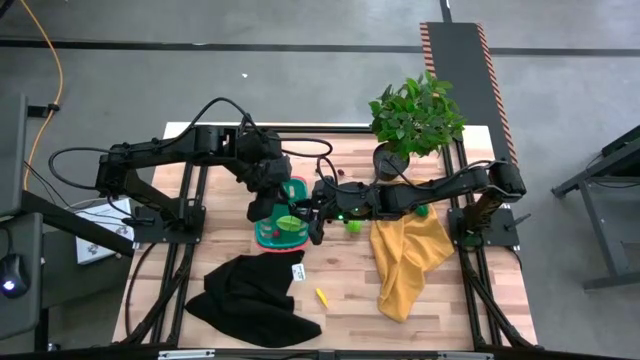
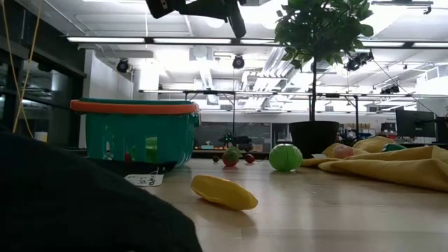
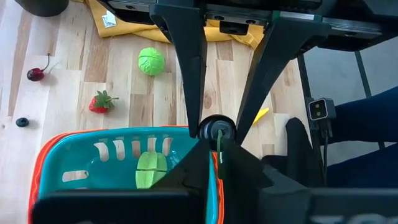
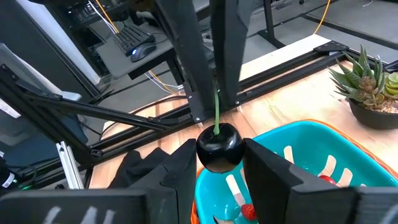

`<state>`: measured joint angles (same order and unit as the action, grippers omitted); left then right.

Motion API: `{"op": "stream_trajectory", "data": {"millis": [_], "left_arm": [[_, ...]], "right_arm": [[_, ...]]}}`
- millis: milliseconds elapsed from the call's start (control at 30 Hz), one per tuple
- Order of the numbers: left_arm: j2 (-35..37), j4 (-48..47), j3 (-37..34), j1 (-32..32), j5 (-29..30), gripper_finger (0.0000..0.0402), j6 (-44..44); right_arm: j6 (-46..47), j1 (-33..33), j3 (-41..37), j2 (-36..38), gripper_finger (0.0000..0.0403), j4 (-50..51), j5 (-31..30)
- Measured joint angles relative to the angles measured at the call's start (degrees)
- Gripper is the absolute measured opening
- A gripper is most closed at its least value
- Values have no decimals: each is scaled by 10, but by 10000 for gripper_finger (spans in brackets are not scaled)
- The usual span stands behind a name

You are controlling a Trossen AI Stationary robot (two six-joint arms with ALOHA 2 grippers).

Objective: Pick and placing Produce into tupperware
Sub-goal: Put the black cherry in the green basket

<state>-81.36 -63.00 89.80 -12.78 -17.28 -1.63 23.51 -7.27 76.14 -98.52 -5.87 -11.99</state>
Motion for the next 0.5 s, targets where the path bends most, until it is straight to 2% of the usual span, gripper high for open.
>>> {"op": "stream_trajectory", "data": {"millis": [100, 500], "left_arm": [[0, 0, 0, 0, 0, 4, 0], [0, 0, 0, 0, 4, 4, 1]], "right_arm": [[0, 0, 0, 0, 112, 0, 0], [0, 0, 0, 0, 112, 0, 0]]}}
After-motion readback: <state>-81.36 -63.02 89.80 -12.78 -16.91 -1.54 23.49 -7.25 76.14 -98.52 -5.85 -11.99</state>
